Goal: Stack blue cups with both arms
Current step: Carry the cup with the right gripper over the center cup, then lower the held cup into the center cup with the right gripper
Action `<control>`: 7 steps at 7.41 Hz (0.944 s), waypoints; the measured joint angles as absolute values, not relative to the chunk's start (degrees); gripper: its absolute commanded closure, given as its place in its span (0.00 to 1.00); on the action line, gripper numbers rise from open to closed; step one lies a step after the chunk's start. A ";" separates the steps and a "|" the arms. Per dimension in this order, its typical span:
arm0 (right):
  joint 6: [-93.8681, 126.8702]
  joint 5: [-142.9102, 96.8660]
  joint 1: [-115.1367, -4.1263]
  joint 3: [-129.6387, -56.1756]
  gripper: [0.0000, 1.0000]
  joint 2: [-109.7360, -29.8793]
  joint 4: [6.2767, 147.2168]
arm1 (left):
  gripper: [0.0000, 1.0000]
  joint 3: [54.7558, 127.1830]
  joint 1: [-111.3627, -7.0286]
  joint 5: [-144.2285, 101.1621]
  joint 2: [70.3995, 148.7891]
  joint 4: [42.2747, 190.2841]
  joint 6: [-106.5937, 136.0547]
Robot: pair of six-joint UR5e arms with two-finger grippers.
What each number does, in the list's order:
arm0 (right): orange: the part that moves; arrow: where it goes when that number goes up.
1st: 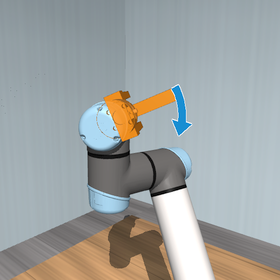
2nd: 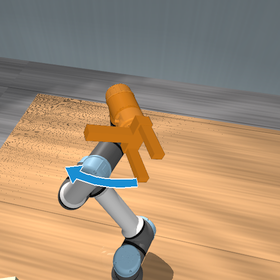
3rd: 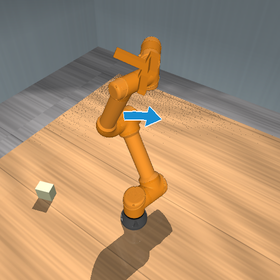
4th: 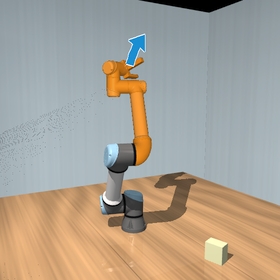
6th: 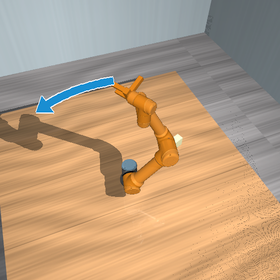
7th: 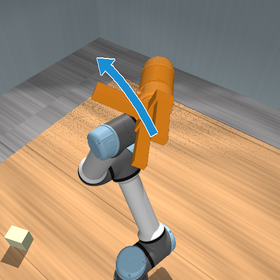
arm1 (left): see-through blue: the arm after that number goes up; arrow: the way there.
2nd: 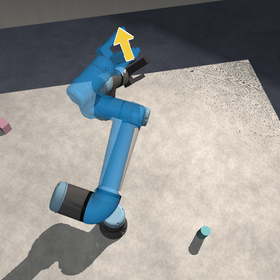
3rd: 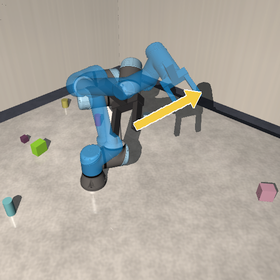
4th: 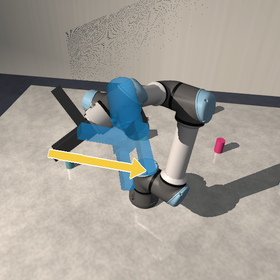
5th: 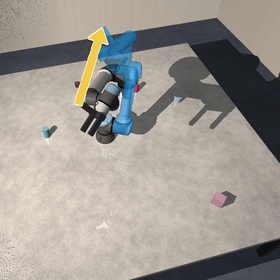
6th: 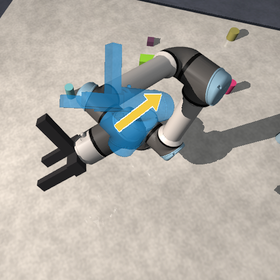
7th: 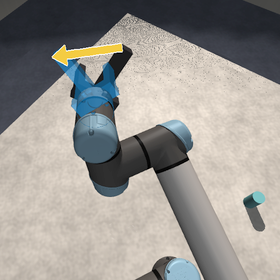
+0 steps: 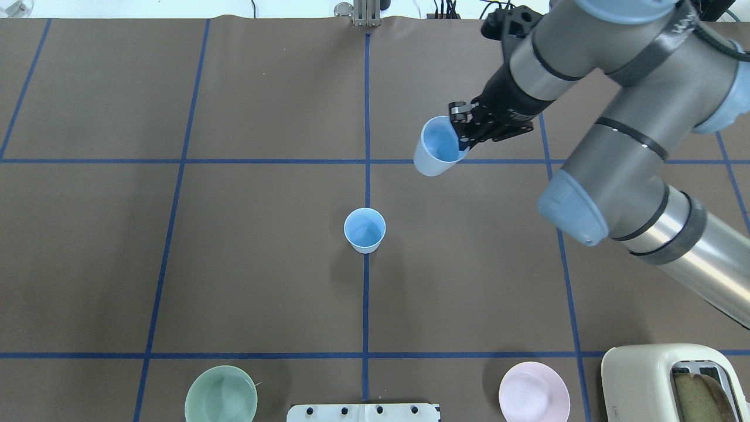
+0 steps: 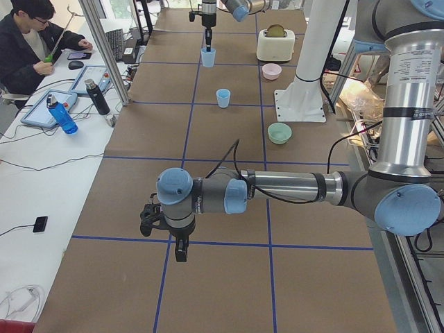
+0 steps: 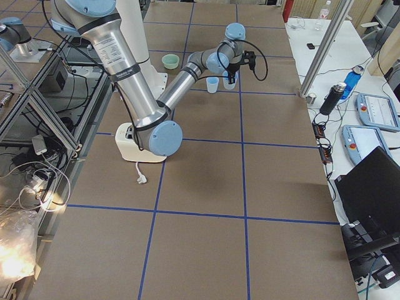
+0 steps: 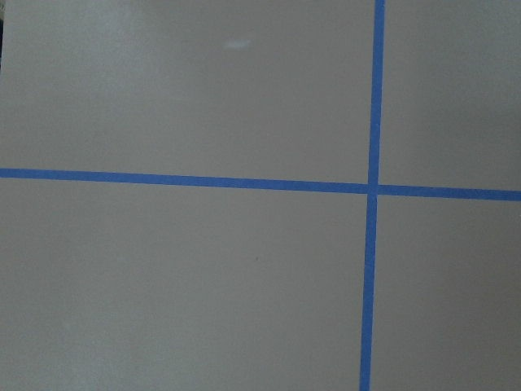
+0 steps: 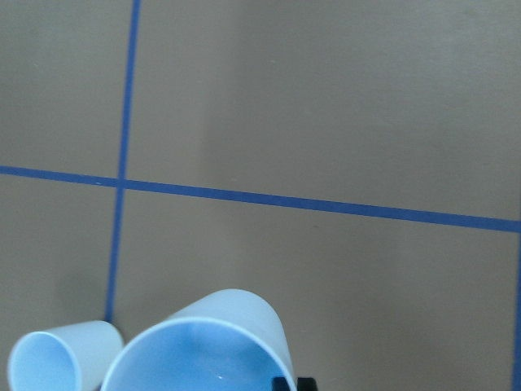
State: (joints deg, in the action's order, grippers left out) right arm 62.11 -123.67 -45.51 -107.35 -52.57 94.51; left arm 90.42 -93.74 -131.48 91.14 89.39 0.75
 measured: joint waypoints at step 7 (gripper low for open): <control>70.46 -110.27 -32.04 -100.51 1.00 -43.38 101.89 | 0.01 90.21 -93.54 -131.48 91.10 89.47 0.78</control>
State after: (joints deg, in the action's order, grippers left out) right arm 70.46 -110.27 -32.04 -100.51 -43.38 101.89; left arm 90.21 -93.54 -131.48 91.10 89.47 0.78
